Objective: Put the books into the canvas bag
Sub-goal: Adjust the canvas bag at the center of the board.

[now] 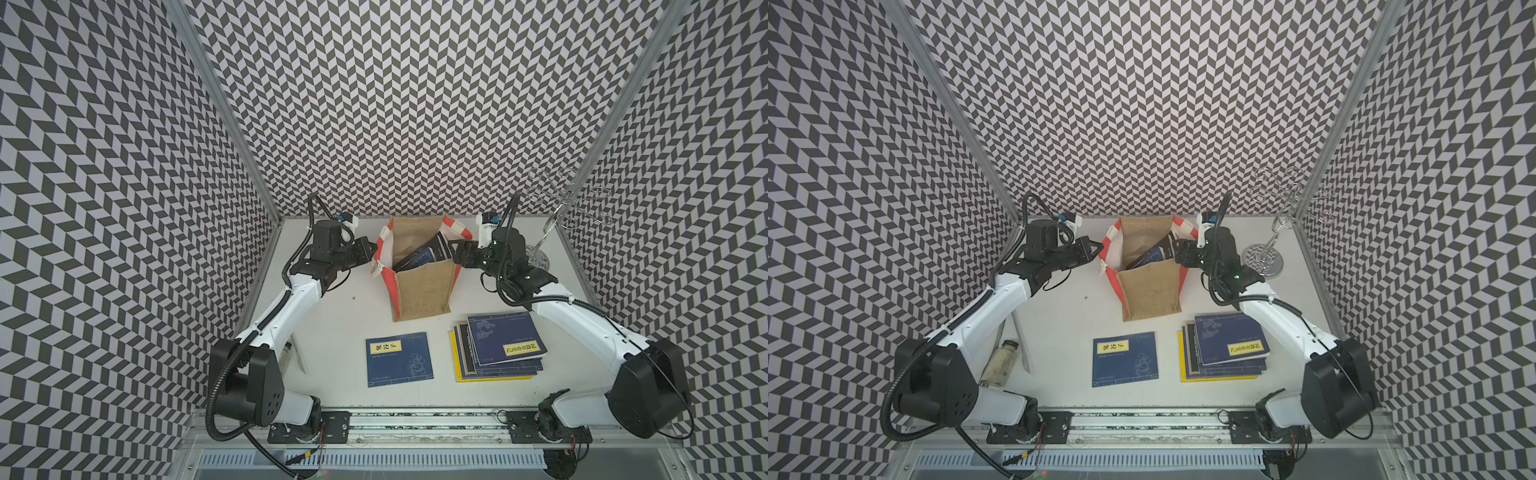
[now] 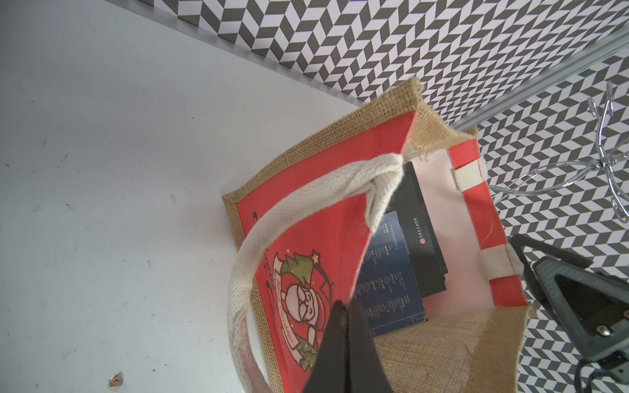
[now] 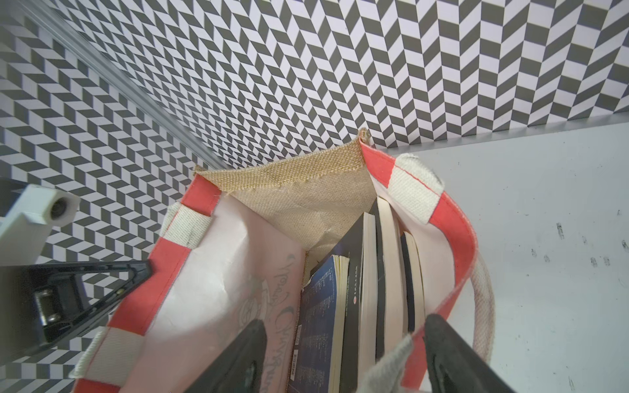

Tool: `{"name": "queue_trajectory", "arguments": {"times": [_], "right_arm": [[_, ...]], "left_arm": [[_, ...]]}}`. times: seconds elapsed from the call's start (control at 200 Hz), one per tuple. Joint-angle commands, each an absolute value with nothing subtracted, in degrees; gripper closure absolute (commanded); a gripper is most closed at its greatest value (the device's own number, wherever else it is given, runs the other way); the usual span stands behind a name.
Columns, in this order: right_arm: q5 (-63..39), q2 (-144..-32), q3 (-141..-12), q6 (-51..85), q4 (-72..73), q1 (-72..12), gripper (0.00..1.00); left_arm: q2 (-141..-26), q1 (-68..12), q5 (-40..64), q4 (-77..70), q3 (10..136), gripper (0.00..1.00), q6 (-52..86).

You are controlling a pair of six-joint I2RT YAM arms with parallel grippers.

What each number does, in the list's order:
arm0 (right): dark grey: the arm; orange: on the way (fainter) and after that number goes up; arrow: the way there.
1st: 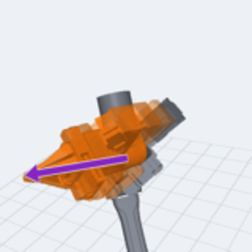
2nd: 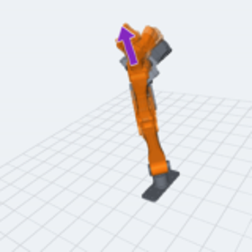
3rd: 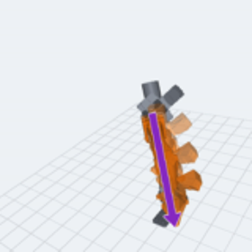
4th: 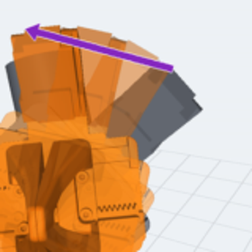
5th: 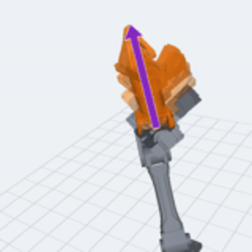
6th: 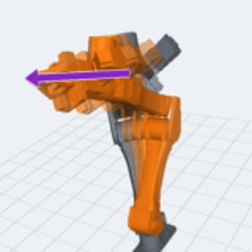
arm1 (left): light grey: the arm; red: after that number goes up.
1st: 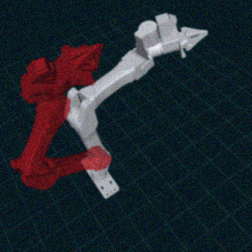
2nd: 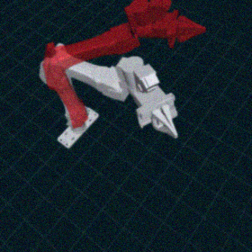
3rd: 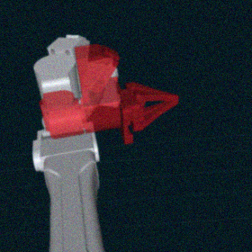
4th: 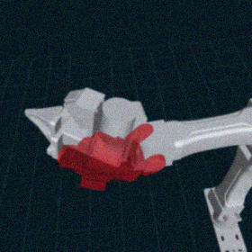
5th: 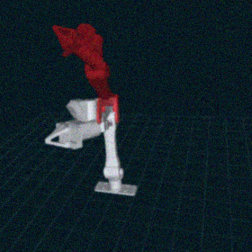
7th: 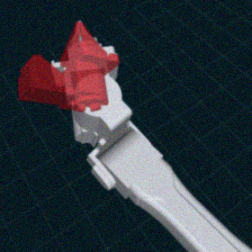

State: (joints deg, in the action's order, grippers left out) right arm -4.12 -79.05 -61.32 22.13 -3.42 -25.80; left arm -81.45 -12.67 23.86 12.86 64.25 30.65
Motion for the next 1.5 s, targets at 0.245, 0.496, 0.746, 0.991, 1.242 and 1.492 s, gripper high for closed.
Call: {"name": "queue_trajectory", "arguments": {"times": [0.245,0.496,0.746,0.991,1.242,1.492], "right_arm": [[-16.4,-63.6,-53.1,13.0,-0.9,-29.0,0.14],[-9.8,-56.0,-41.5,16.8,-1.8,-34.5,0.1],[-1.3,-58.8,-45.4,20.1,-5.5,-32.5,0.07],[-13.7,-67.0,-49.5,27.1,-0.5,-15.9,0.0],[-36.7,-86.4,-57.2,30.5,9.7,-7.9,0.01],[-41.7,-92.8,-59.6,33.6,15.8,-8.0,0.01]], "left_arm": [[-75.5,-10.4,27.2,10.2,57.9,0.96,30.1],[-76.0,-10.3,29.3,8.5,59.0,0.76,29.9],[-75.3,-10.4,29.2,9.1,59.4,0.58,29.1],[-74.9,-10.4,29.2,8.8,59.2,0.42,28.9],[-74.9,-10.4,29.1,9.4,59.3,0.42,28.3],[-74.6,-9.7,28.6,10.1,59.6,0.28,28.2]]}}
